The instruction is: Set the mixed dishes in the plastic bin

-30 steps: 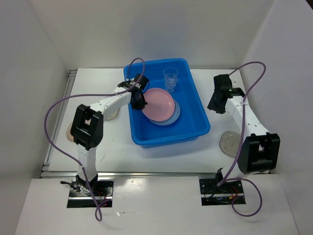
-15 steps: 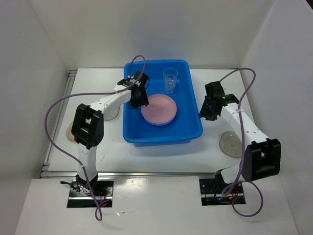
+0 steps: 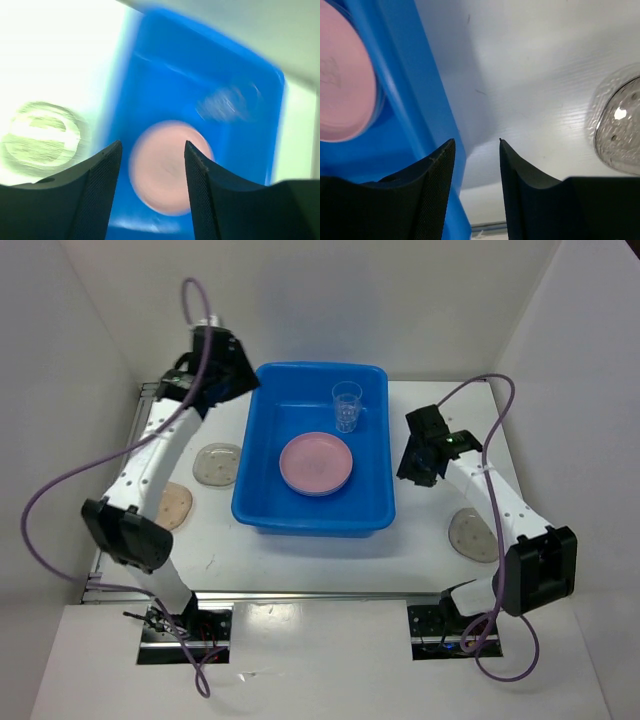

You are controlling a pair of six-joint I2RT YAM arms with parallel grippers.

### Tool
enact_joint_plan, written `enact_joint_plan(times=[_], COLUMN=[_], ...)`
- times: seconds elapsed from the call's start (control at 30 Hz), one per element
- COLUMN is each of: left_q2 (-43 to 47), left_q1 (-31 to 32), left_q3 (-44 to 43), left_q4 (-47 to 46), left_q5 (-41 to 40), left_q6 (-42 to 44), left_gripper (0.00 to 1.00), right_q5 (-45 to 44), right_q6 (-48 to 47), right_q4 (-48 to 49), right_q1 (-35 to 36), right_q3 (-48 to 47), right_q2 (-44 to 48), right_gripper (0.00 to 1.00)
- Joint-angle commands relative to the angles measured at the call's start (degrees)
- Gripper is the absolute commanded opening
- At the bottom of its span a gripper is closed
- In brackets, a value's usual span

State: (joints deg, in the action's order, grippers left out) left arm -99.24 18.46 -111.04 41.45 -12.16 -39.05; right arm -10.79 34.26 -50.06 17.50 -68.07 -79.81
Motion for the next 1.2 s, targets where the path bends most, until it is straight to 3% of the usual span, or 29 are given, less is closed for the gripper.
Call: enact_joint_plan(times=[0.0,0.13,0.23,0.47,0.6,0.87,1.17], left_q2=[5.3,6.6,3.7,-3.9,-5.3,-12.7,-17.0], left_q1=[-11.3,-20.8,-20.8,-23.4,-23.9,-24.5,-24.5], left_q3=[6.3,16.3,19.1,22.2,24.3,21.7,21.9], left_q4=[-0.7,-2.6,-2.6,-3.7,-5.2,-5.8,-6.4], left_q5=[-3.0,-2.1,-8.1,-4.3,-9.8,-5.0,-3.2], left_q6=[3.0,4.3,6.7,10.1,11.5,14.0,15.1], left_gripper=[0.60,0.58,0.58,0.59,0.59,0.51,0.50], right_q5=[-7.3,-5.0,-4.5,-2.7,-2.1,-1.5,-3.3], right_q6=[0.7,0.7,1.2,1.2,1.2,1.2,0.7], right_q4=[-2.8,-2.8,-1.3,0.0,0.0,-1.3,-2.4], right_q1=[0.3,0.3,0.3,0.3,0.3,0.3,0.3], right_q3=[-6.2,-5.3,-2.7,1.9,4.4,2.6,0.3], right_q2=[5.1,8.3,11.5,14.8,15.3,15.1,13.4], right_gripper=[0.47,0.47,0.47,0.48,0.48,0.48,0.48])
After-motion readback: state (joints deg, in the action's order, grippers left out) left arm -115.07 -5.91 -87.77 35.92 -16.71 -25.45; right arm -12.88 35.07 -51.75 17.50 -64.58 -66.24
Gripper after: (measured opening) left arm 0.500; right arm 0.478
